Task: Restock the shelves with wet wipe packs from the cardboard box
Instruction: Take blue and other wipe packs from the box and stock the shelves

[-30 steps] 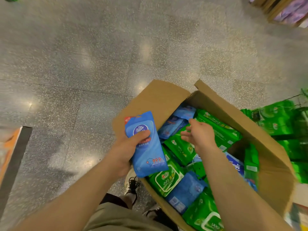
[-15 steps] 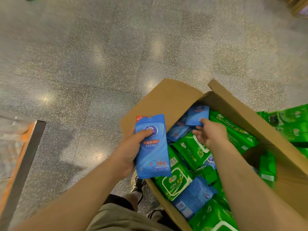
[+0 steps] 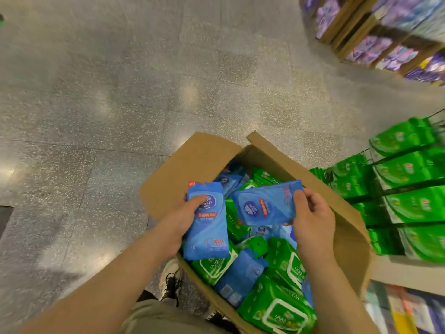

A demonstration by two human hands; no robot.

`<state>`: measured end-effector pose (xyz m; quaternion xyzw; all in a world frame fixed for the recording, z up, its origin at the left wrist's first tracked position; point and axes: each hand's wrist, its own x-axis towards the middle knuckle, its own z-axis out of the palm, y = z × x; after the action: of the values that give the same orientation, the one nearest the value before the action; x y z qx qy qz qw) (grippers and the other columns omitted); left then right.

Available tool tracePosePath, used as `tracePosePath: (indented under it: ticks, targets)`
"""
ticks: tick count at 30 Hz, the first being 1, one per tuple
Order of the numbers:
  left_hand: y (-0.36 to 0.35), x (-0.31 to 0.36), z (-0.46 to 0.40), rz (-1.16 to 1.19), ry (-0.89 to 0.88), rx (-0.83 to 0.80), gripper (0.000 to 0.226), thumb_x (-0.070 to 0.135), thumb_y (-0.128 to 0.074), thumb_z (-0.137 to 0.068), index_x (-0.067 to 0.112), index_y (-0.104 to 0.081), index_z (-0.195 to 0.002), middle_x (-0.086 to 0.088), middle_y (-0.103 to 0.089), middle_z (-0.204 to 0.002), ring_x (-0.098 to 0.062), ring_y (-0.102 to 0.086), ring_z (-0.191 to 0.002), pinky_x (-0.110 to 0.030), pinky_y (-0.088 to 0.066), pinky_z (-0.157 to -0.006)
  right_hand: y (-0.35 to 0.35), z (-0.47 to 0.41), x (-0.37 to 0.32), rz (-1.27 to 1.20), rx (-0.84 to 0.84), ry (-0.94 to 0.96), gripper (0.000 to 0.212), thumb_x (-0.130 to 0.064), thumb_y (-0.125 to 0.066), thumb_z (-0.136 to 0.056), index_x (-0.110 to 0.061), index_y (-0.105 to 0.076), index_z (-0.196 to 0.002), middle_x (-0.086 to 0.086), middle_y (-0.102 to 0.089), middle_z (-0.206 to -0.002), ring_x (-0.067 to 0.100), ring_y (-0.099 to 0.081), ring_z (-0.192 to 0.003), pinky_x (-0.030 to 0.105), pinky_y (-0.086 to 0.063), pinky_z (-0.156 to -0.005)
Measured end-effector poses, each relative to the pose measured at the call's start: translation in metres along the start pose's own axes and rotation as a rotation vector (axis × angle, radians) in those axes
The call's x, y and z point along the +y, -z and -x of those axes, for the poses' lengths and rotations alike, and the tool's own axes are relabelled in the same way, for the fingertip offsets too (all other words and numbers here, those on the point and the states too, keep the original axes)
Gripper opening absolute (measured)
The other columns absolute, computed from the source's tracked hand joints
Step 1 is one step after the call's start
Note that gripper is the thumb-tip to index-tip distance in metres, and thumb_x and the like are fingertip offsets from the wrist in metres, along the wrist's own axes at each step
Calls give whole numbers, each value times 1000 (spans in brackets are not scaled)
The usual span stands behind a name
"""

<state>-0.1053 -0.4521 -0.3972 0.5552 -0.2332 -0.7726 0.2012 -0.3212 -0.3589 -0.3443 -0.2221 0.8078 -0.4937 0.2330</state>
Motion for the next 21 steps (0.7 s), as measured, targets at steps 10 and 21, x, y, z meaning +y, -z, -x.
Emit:
tracePosePath:
  ticks: [10,21]
  targets:
    - [-7,-3,2,-70,-52,-61,25,23,-60,-102,21,-59,-127,-9,-76,-108,-19,-73,-77,-27,-58,-59,-11,2,-46,-83,-389,-32,19,-21,-76,-91,-21,-74,-72,-3,-71,-73,11,-61,-69,32,-50,-70]
    - [17,-8,6,7,-33,-80,35,31,-59,-103,20,-60,-136,-12,-73,-125,-32,-72,-108,-50,-56,-98,-38,10,-30,-449,-377,-406,24,-20,-71,-87,-7,-67,-108,14,-75,-98,19,-70,-73,34,-60,-61]
